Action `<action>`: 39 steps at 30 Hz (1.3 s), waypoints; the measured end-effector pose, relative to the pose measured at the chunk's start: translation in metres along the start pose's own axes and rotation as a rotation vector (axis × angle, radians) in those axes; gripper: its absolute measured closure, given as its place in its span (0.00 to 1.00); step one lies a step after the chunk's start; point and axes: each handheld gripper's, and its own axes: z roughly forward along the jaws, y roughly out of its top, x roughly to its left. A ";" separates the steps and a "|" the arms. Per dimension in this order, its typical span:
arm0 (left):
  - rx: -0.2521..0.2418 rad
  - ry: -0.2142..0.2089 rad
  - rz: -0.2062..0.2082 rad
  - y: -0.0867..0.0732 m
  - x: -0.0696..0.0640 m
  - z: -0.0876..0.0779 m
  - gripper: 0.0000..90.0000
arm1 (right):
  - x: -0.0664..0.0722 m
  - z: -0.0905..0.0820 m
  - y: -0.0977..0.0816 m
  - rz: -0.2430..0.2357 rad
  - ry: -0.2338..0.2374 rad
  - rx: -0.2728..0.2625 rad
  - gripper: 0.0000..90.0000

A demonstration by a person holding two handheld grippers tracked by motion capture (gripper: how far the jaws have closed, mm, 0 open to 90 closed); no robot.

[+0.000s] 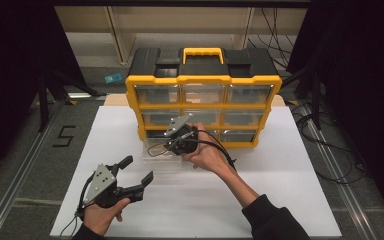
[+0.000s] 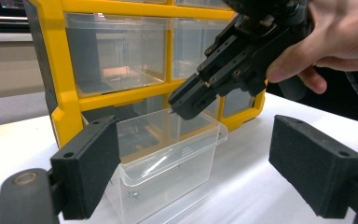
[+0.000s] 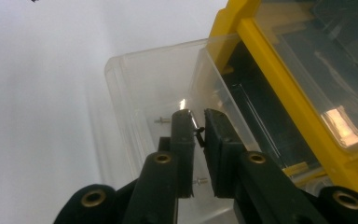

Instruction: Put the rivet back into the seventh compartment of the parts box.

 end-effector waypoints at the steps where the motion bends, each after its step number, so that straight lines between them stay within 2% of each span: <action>1: 0.001 0.000 0.006 0.000 0.000 0.000 0.18 | 0.000 0.002 0.000 0.002 0.001 0.006 0.91; 5: 0.001 0.003 0.000 0.000 0.000 0.000 0.18 | 0.002 0.006 0.000 -0.002 -0.003 0.021 0.86; 9: 0.002 0.001 -0.001 0.000 0.000 0.000 0.18 | 0.001 0.003 0.000 0.015 -0.011 0.004 0.78; 12: 0.002 0.003 0.001 0.000 0.000 0.000 0.18 | 0.003 -0.004 0.000 0.032 -0.020 0.002 0.72; 13: 0.004 0.000 0.003 0.000 0.000 0.000 0.18 | 0.003 -0.006 0.000 0.018 -0.020 -0.010 0.70; 16: 0.002 0.003 0.000 0.000 0.000 0.000 0.18 | 0.006 -0.014 -0.003 0.032 -0.030 -0.027 0.63; 20: 0.005 0.003 0.002 0.000 0.000 0.000 0.18 | 0.008 -0.025 -0.008 0.027 -0.034 -0.064 0.55; 26: 0.009 0.005 0.005 0.000 0.000 0.000 0.18 | 0.010 -0.038 -0.021 0.052 -0.030 -0.103 0.50; 34: 0.001 0.003 0.002 0.000 0.000 0.000 0.18 | 0.007 -0.048 -0.033 0.088 -0.034 -0.127 0.47; 39: 0.007 0.003 0.003 0.000 0.000 0.000 0.18 | 0.009 -0.056 -0.037 0.085 -0.039 -0.144 0.45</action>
